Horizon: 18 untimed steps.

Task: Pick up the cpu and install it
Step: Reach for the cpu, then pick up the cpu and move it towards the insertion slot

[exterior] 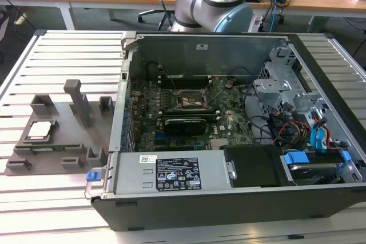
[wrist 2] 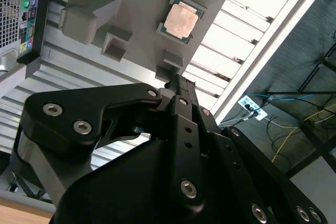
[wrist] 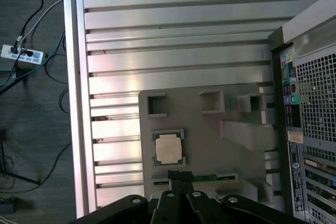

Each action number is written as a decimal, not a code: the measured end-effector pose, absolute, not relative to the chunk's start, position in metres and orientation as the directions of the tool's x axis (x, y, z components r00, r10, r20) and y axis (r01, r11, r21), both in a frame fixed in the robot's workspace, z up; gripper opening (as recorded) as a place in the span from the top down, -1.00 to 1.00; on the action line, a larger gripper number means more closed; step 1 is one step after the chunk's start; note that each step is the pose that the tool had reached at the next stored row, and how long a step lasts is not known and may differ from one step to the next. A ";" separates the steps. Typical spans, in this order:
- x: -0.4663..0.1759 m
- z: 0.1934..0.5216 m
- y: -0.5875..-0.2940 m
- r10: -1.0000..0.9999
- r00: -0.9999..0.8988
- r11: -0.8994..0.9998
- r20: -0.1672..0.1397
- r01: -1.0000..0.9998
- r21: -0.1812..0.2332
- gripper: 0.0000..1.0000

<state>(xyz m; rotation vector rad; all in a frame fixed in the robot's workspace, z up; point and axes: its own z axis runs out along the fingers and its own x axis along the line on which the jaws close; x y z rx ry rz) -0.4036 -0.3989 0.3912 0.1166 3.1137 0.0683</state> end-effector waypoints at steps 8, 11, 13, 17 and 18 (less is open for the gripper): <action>-0.415 0.391 -0.399 0.075 -0.997 0.996 -0.023 0.074 0.045 0.79; -0.415 0.391 -0.399 0.075 -0.997 0.996 -0.023 0.074 0.045 0.79; -0.415 0.391 -0.399 0.075 -0.997 0.996 -0.023 0.074 0.045 0.79; -0.416 0.391 -0.399 0.075 -0.997 0.996 -0.023 0.074 0.045 0.79; -0.416 0.391 -0.399 0.075 -0.997 0.996 -0.023 0.074 0.045 0.79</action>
